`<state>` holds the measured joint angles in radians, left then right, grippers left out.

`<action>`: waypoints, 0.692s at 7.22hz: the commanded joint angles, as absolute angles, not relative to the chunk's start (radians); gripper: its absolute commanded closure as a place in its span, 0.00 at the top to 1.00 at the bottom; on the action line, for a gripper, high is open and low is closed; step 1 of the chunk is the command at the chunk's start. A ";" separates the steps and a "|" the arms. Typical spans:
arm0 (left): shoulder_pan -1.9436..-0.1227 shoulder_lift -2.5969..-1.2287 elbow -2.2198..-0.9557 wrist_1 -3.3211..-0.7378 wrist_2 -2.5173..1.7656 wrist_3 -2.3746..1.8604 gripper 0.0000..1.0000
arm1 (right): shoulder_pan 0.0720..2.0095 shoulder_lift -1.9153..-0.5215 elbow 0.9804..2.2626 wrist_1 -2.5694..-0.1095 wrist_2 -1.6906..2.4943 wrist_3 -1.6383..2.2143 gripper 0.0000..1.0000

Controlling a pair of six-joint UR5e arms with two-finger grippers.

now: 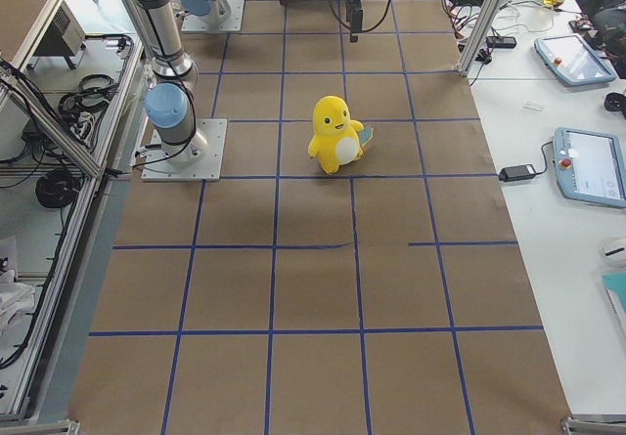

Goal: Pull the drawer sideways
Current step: 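Close the left gripper on the white handle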

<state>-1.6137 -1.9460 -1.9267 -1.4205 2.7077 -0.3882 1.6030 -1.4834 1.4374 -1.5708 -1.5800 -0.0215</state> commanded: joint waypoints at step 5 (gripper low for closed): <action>-1.623 -1.947 -1.925 -1.419 2.707 -0.385 0.19 | 1.603 -1.483 1.437 -1.571 -1.580 -0.021 1.00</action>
